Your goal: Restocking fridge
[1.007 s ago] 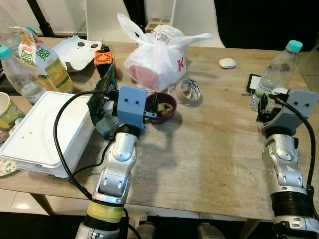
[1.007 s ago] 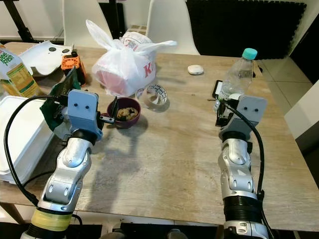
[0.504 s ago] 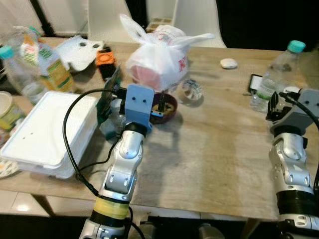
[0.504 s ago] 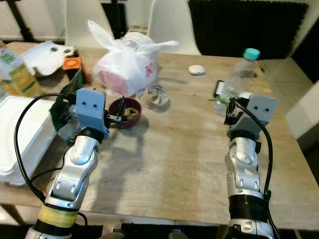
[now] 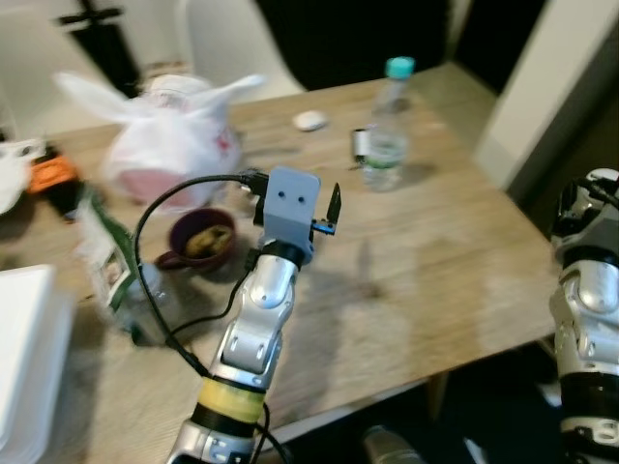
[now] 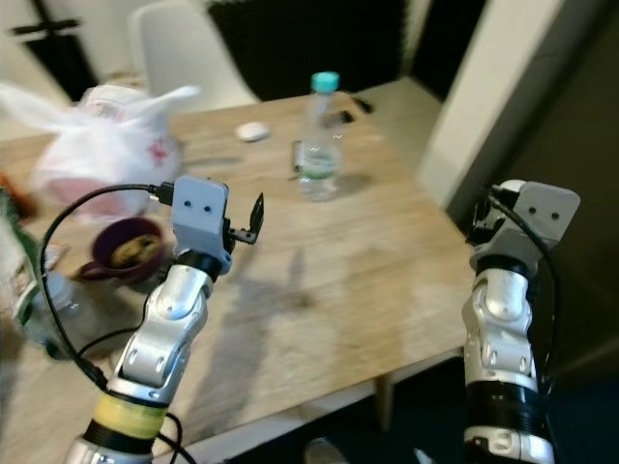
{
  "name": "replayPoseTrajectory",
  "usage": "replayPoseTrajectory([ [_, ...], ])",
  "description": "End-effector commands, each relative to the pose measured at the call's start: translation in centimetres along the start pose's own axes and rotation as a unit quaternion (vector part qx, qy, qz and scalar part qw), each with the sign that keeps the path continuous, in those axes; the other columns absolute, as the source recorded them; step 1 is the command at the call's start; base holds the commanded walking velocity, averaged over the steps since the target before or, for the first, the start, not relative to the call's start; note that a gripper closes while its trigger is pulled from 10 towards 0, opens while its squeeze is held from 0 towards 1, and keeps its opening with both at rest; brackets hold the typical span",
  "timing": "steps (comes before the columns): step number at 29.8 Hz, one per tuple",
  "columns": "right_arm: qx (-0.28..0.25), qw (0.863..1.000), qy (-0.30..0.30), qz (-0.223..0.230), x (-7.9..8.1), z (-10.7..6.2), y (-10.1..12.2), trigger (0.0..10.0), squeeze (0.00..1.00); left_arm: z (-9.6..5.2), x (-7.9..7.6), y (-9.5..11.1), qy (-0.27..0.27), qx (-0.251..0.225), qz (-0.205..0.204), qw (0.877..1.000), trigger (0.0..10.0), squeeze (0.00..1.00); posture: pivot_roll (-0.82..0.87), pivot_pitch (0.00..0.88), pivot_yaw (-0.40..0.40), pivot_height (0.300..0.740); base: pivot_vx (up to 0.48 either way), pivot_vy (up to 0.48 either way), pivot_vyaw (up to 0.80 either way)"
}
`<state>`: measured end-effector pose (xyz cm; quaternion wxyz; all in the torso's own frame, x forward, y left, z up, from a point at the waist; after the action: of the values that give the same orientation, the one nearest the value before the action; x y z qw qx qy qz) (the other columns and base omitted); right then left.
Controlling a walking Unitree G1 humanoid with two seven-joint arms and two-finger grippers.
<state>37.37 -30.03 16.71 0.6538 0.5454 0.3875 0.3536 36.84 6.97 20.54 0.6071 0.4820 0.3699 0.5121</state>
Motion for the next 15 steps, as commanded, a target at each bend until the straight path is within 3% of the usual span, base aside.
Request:
replayPoseTrajectory([
  [1,-0.009,1.000,0.000,0.000,0.01,0.20,0.46,10.0,0.00,-0.04,-0.29,-0.60,-0.003,0.008,-0.008,1.000,10.0,0.00,-0.03,0.091,-0.021,0.740,0.000,0.000,-0.76],
  [15,-0.007,1.000,0.005,-0.004,0.16,0.39,0.41,10.0,0.00,-0.06,-0.30,-0.78,0.001,0.008,-0.009,1.000,10.0,0.00,-0.03,0.096,-0.035,0.740,0.000,0.000,-0.76],
])
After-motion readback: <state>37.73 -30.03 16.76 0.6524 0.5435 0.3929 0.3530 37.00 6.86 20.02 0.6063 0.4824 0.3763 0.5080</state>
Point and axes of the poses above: a point about 5 cm out from each wrist's last joint towards the gripper, its own z axis pointing out of the wrist towards the gripper, its own y axis along the axis of the wrist's last joint, x = y × z, the point moved 6 cm from there along z, pointing out of the wrist towards the gripper, and after that the axes turned 7 degrees about -z, right-handed, at the moved point
